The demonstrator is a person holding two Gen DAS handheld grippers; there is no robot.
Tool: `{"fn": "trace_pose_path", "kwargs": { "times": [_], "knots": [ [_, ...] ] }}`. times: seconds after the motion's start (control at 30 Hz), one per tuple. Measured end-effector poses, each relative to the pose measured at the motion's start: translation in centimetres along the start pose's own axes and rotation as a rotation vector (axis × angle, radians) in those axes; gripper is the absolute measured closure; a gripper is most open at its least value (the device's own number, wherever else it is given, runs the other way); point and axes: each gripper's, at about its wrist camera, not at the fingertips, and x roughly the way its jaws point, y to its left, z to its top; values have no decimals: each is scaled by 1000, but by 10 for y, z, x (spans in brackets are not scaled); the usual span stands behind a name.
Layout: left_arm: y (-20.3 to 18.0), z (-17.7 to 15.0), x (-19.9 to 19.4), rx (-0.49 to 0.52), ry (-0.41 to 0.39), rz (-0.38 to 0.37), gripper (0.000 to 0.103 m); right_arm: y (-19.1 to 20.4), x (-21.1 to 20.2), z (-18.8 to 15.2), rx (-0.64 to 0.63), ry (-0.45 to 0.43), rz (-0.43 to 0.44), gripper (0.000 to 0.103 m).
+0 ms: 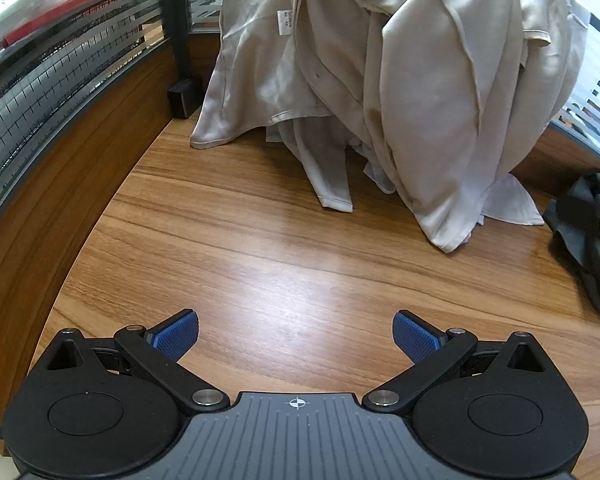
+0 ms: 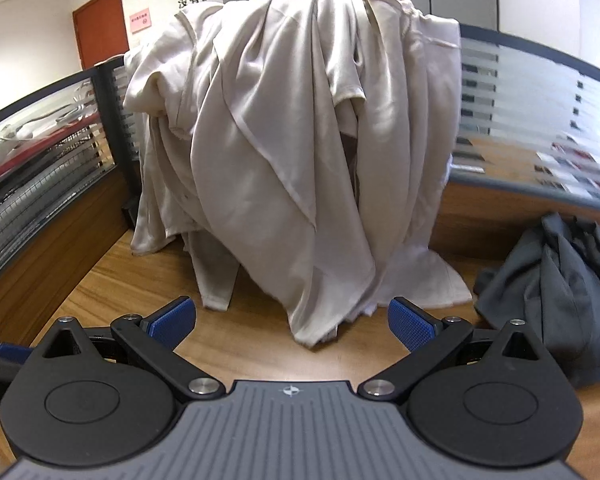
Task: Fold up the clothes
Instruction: 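Reach the right gripper into the beige shirt pile and pinch a shirt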
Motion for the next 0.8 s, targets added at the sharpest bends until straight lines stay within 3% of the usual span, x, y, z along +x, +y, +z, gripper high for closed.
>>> {"fn": "trace_pose_path", "kwargs": {
  "times": [0.4,0.63,0.7,0.77,0.8],
  "knots": [
    [7,13,24,6,35,13,0,-8,79,72,-82,-49,17,0],
    [15,26,39,3,53,27,0,-9,133,97,-120,-57,29,0],
    [19,29,43,-2,55,36,0,-11,145,103,-125,-49,36,6],
    [22,33,45,-12,55,45,0,-13,154,108,-127,-37,53,29],
    [24,34,45,-18,53,47,0,-14,157,110,-124,-27,67,36]
  ]
}}
